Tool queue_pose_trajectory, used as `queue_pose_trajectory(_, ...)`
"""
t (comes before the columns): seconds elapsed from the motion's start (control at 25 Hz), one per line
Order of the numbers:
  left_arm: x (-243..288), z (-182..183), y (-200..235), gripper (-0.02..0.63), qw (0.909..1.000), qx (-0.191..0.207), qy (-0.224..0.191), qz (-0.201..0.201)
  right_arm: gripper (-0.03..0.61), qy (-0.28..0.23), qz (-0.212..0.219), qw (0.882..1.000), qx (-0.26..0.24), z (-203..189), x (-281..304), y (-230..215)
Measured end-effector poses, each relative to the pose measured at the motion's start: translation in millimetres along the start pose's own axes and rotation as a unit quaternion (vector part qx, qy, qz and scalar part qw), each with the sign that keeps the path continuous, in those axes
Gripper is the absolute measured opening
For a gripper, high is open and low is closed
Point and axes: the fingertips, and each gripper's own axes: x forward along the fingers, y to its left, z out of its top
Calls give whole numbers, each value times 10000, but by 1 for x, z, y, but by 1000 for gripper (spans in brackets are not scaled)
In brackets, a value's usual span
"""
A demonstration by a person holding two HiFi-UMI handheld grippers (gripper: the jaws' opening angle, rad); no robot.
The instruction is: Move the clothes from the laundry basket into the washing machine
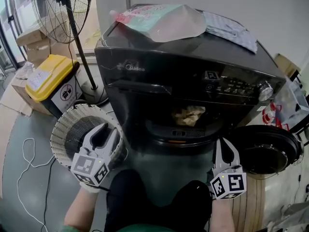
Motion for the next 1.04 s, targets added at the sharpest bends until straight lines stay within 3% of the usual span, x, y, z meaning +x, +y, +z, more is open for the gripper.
queue_pose_trajectory(1.04, 4, -8, 2, 135, 10000, -35, 43, 18, 2, -43, 59, 10000, -63, -2, 5, 3)
